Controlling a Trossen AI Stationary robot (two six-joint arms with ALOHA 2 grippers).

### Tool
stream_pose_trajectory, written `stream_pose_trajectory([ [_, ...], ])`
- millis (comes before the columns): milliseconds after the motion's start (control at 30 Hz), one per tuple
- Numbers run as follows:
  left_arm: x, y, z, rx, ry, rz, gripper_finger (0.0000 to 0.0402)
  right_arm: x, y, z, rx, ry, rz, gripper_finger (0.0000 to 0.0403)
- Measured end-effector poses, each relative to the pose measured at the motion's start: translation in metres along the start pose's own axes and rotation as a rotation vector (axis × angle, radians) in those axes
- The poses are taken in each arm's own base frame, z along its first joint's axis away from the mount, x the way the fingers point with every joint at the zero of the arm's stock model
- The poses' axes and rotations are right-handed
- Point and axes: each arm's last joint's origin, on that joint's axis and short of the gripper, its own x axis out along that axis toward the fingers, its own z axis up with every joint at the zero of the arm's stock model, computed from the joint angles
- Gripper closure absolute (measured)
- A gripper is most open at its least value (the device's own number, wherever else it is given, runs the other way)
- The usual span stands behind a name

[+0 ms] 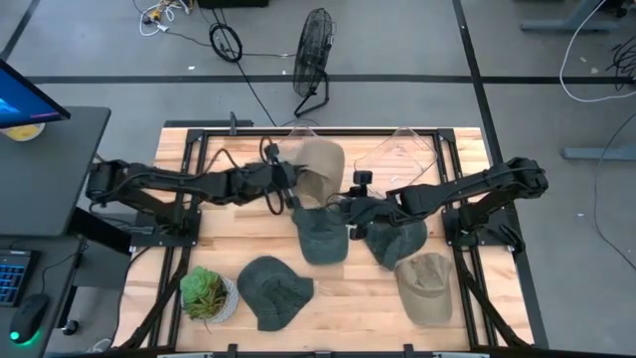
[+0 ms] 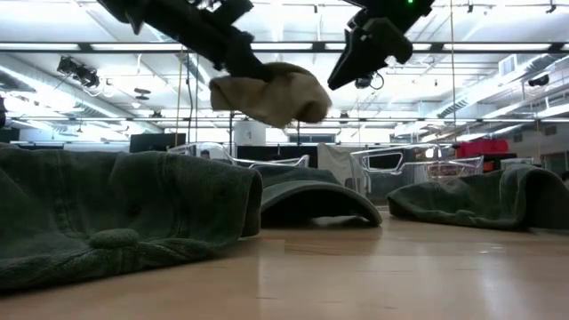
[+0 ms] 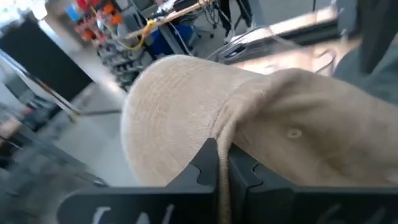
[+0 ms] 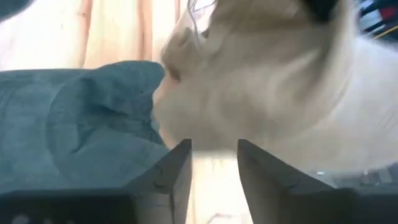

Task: Pick & Place hat
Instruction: Put the left brown cap into the left transparent bin

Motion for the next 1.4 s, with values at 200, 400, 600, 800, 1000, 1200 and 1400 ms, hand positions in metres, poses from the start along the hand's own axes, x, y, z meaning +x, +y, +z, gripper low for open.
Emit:
stream_pose_trajectory([
  [200,-0.005,0.041,-0.014,0.275,0.123,0.02,0.0397,-0.002,0.003,-0.001,0.01,0.008,0.008,0.0249],
  [400,0.006,0.077,-0.043,0.263,0.177,-0.144,0.0398,-0.001,0.002,0.0,0.001,0.003,0.006,0.0248],
  [600,0.009,0.096,-0.055,0.367,0.182,-0.18,0.0398,-0.001,0.002,0.0,-0.008,-0.006,0.05,0.0248],
  [800,0.009,0.107,-0.064,0.404,0.21,-0.19,0.0398,0.0,0.002,0.0,-0.005,-0.011,0.081,0.0248],
  [1000,0.011,0.09,-0.069,0.311,0.178,-0.397,0.0398,0.0,0.001,0.0,-0.002,-0.017,0.08,0.0248],
  [1200,0.025,0.075,-0.076,0.158,0.24,-0.438,0.0386,0.0,0.001,0.001,0.006,-0.021,0.081,0.0248],
  [1400,0.045,0.069,-0.099,0.015,0.406,-0.365,0.0326,0.0,0.003,0.001,0.046,-0.023,0.101,0.0248],
])
